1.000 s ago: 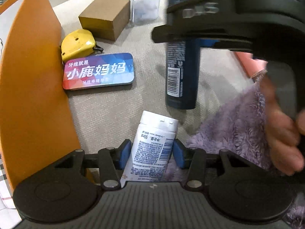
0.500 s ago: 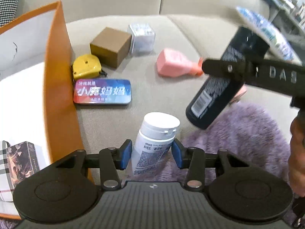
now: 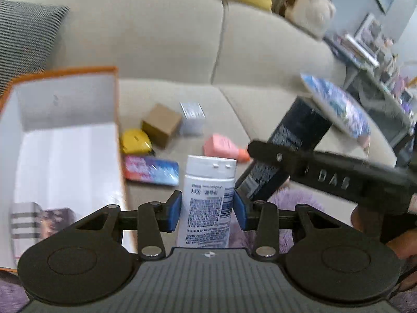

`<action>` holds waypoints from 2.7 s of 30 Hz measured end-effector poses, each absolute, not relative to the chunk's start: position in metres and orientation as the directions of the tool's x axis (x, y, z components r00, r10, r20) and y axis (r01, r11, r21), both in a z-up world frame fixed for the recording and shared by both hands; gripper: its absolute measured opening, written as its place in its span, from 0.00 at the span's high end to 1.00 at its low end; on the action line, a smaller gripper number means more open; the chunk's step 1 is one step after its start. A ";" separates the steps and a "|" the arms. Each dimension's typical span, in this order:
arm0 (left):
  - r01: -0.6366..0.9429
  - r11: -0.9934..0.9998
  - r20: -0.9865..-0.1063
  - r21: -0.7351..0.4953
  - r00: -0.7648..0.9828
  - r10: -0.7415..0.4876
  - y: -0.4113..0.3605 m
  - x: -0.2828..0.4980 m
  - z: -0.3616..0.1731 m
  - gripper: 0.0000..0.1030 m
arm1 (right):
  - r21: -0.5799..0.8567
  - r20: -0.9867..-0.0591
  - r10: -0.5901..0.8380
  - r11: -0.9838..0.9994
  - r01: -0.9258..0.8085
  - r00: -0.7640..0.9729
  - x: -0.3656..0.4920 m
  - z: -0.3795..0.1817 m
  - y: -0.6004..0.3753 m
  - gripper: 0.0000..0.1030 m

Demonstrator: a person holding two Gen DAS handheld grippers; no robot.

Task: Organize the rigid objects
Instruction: 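Carry the lotion bottle and spray can over the orange box with both grippers, then lower the lotion bottle into the box beside the cards and open the left gripper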

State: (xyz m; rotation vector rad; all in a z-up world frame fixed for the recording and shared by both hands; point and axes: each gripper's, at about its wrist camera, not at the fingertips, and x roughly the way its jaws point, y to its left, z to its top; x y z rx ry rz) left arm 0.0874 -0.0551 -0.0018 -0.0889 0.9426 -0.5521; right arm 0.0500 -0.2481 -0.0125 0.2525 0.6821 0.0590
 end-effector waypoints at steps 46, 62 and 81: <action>0.082 0.880 -0.849 -0.468 0.232 -0.474 0.107 0.185 -0.101 0.73 | 0.080 -0.974 0.162 0.897 -0.434 0.156 0.188 -0.085 -0.025 0.67; 0.114 0.869 -0.856 -0.481 0.152 -0.494 0.100 0.198 -0.110 0.72 | 0.064 -0.984 0.144 0.831 -0.553 0.103 0.208 -0.078 -0.025 0.61; 0.205 0.886 -0.855 -0.417 0.243 -0.458 0.105 0.154 -0.054 0.54 | 0.253 -0.902 0.394 0.813 -0.524 0.176 0.166 -0.021 -0.061 0.60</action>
